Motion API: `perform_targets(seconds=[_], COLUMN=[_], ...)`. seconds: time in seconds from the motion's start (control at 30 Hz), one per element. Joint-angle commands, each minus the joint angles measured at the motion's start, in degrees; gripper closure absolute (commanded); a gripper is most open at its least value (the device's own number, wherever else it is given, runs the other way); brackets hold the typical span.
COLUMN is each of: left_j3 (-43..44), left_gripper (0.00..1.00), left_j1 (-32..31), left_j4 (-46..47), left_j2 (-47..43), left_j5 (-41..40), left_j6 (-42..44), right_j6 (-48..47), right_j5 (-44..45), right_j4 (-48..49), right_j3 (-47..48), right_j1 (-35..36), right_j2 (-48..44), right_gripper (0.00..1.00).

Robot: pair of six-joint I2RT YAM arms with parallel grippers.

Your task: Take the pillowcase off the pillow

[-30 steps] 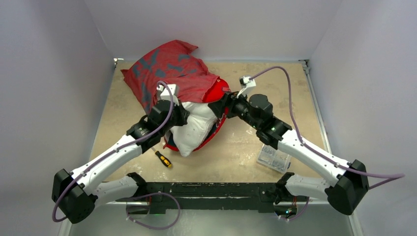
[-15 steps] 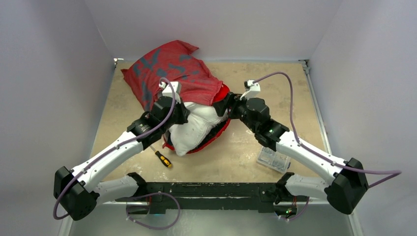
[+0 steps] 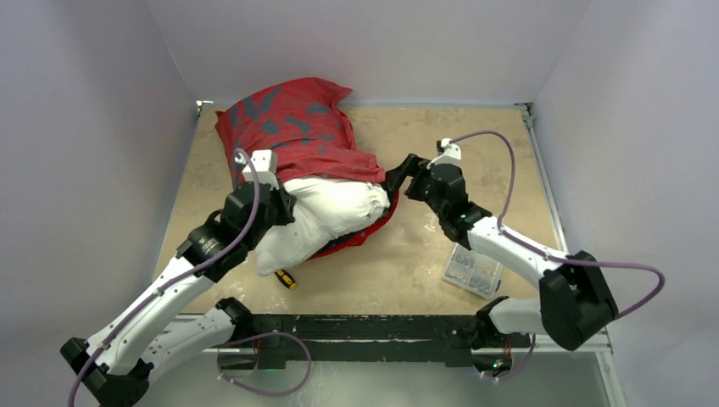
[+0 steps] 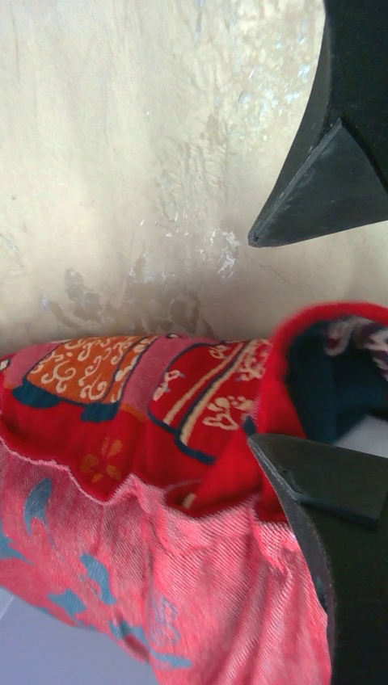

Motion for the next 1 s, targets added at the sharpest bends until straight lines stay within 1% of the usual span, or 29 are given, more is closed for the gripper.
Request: perform_targets(seconds=[0.0,0.1,0.17,0.23,0.33,0.4,0.5,0.63,0.73,0.8,0.87,0.93,0.97], left_j3=[3.72,3.78,3.25,2.55,1.56,-0.19,-2.16,-2.22,-0.49,1.11,2.57,3.79,4.4], left_gripper=[1.0,1.0,1.0,1.0,1.0,1.0,1.0,1.0,1.0,1.0,1.0,1.0,1.0], left_j1=[0.21,0.24,0.22,0.22,0.27,0.2,0.37,0.6,0.57,0.56,0.58,0.56,0.58], left_j4=[2.29,3.13,4.35,5.3,7.13,10.38,16.26,24.59,28.67,28.88,31.14,31.79,31.93], left_j2=[-4.81,-5.26,-5.08,-4.01,-0.75,1.98,7.2,15.2,19.65,22.17,23.94,25.1,25.58], left_j5=[-0.41,4.21,6.45,7.23,8.61,8.55,9.01,13.73,16.83,17.64,18.51,19.33,19.76], left_j6=[-0.31,-0.83,-1.33,-1.56,-1.62,-1.93,-2.94,-5.15,-5.94,-6.12,-6.2,-6.29,-6.31], right_j6=[-1.15,-1.47,-2.34,-3.13,-4.11,-4.72,-6.63,-6.35,-6.44,-7.89,-10.17,-11.57,-11.67], right_j5=[-7.3,-11.02,-12.43,-13.82,-13.7,-11.89,-10.01,-5.81,-3.9,-6.18,-10.91,-15.52,-15.84], right_j4=[8.82,12.5,12.57,12.03,10.42,8.9,5.92,1.12,-2.22,-3.55,-3.69,-4.29,-4.64], right_j3=[-0.7,-0.44,1.2,2.59,3.07,3.41,4.29,4.5,4.95,5.53,5.93,6.39,6.57], right_j1=[-0.74,-1.07,-1.17,-1.19,-1.2,-1.15,-1.06,-1.03,-1.01,-0.87,-0.69,0.39,1.67], right_j2=[4.41,7.82,9.59,9.21,4.58,0.29,-3.52,-8.69,-12.49,-14.41,-15.12,-13.7,-12.59], right_gripper=[0.14,0.14,0.15,0.16,0.13,0.1,0.07,0.05,0.04,0.02,0.01,0.01,0.01])
